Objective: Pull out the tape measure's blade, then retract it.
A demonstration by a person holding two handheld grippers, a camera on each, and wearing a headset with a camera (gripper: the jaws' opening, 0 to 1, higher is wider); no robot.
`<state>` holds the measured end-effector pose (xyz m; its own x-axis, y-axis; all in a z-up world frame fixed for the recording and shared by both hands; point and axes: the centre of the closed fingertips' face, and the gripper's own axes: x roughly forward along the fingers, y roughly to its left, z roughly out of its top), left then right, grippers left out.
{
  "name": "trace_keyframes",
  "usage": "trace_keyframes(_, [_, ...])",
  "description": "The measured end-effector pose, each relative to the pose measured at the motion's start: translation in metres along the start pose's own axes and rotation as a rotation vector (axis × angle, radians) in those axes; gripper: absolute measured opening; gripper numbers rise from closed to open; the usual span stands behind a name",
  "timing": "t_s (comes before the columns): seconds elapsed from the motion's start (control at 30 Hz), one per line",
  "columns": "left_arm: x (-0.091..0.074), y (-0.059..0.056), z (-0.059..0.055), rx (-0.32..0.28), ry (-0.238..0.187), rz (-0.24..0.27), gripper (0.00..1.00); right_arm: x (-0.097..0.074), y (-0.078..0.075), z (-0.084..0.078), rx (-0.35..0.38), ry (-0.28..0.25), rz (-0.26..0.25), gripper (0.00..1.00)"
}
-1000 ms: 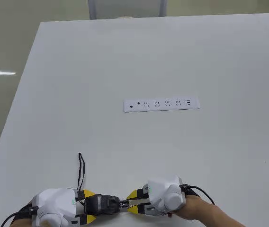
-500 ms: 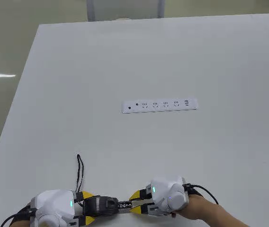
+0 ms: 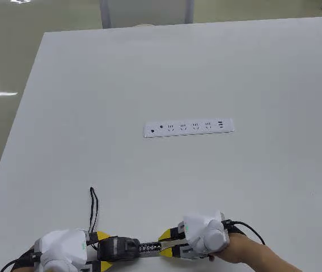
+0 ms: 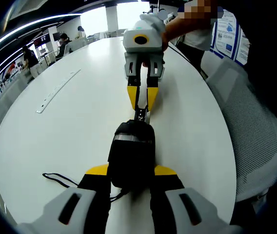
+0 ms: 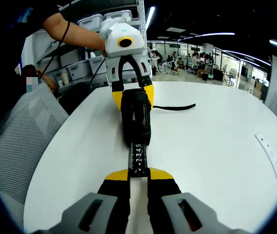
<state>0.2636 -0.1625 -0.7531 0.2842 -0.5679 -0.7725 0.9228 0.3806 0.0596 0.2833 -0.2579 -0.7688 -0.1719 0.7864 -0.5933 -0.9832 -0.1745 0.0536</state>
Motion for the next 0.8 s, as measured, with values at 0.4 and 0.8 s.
trace_keyframes(0.4, [0.001,0.0,0.001,0.002,0.002,-0.001,0.27,-0.009,-0.001,-0.008,0.007,0.008,-0.005,0.1])
trace_keyframes(0.8, [0.001,0.0,0.001,0.001,0.005,-0.003,0.27,-0.016,-0.001,-0.013,0.021,0.008,-0.006,0.1])
